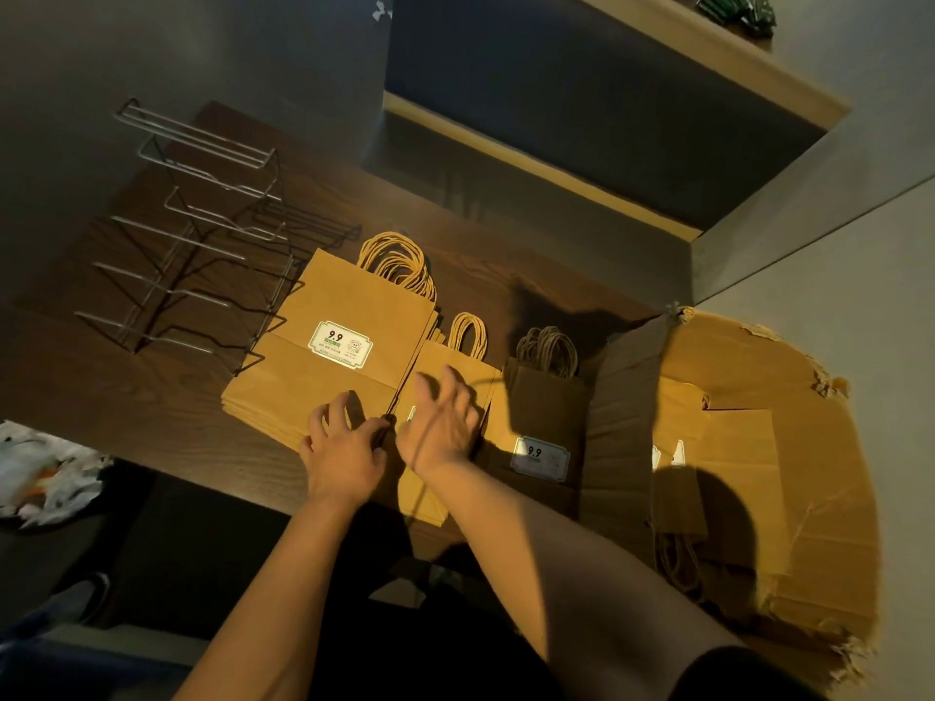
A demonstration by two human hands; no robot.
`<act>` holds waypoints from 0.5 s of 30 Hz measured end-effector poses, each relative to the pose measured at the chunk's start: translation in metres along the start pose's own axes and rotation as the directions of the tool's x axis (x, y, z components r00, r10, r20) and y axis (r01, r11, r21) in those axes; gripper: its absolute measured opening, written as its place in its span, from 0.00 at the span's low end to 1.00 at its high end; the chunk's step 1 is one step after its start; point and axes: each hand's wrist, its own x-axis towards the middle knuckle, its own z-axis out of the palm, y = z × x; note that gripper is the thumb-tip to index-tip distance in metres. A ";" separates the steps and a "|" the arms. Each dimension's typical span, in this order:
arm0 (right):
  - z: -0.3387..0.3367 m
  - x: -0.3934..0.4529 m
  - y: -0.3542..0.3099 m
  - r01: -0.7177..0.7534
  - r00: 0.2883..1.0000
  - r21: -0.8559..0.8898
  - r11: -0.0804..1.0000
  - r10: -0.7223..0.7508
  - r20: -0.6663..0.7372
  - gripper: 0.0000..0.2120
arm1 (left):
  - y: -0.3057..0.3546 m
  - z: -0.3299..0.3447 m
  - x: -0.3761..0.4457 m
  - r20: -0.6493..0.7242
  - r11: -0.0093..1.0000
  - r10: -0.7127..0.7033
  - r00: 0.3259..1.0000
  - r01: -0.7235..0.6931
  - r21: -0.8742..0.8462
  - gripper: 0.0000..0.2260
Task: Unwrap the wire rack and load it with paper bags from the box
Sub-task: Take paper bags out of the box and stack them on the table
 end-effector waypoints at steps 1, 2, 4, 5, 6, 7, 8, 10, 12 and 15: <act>-0.007 0.009 -0.004 0.084 0.994 -0.065 0.994 -0.079 0.070 0.40 | -0.003 0.003 -0.001 0.017 0.999 0.013 1.000 -0.014 0.033 0.19; -0.012 0.020 -0.006 0.140 0.983 -0.119 0.983 -0.123 0.138 0.40 | -0.007 0.005 -0.002 0.029 0.999 0.016 0.999 -0.017 0.045 0.19; -0.019 0.043 -0.007 0.220 0.954 -0.216 0.951 -0.163 0.253 0.38 | -0.015 0.009 -0.006 0.018 1.000 -0.003 1.000 0.003 -0.018 0.19; -0.018 0.053 -0.005 0.245 0.942 -0.260 0.934 -0.166 0.292 0.37 | -0.021 0.010 -0.008 0.004 0.997 -0.017 1.000 0.017 -0.074 0.18; -0.017 0.061 -0.001 0.249 0.941 -0.302 0.920 -0.156 0.300 0.34 | -0.025 0.009 -0.009 -0.004 0.993 -0.026 1.000 0.026 -0.116 0.18; -0.014 0.066 0.003 0.231 0.951 -0.344 0.910 -0.136 0.279 0.32 | -0.030 0.009 -0.010 0.001 0.990 -0.027 1.000 0.027 -0.138 0.18; -0.012 0.068 0.007 0.188 0.965 -0.378 0.906 -0.099 0.242 0.30 | -0.034 0.009 -0.010 0.014 0.990 -0.028 1.000 0.029 -0.141 0.18; -0.008 0.071 0.014 0.105 0.982 -0.407 0.907 -0.030 0.185 0.29 | -0.043 0.006 -0.008 0.042 0.989 -0.037 0.998 0.043 -0.141 0.19; -0.003 0.078 0.019 0.079 0.987 -0.371 0.925 -0.021 0.158 0.31 | -0.047 0.002 -0.006 0.034 0.980 -0.054 0.998 0.060 -0.189 0.18; -0.003 0.093 0.013 0.041 0.990 -0.304 0.952 0.003 0.142 0.36 | -0.053 -0.005 -0.004 -0.032 0.939 -0.150 0.988 0.132 -0.318 0.14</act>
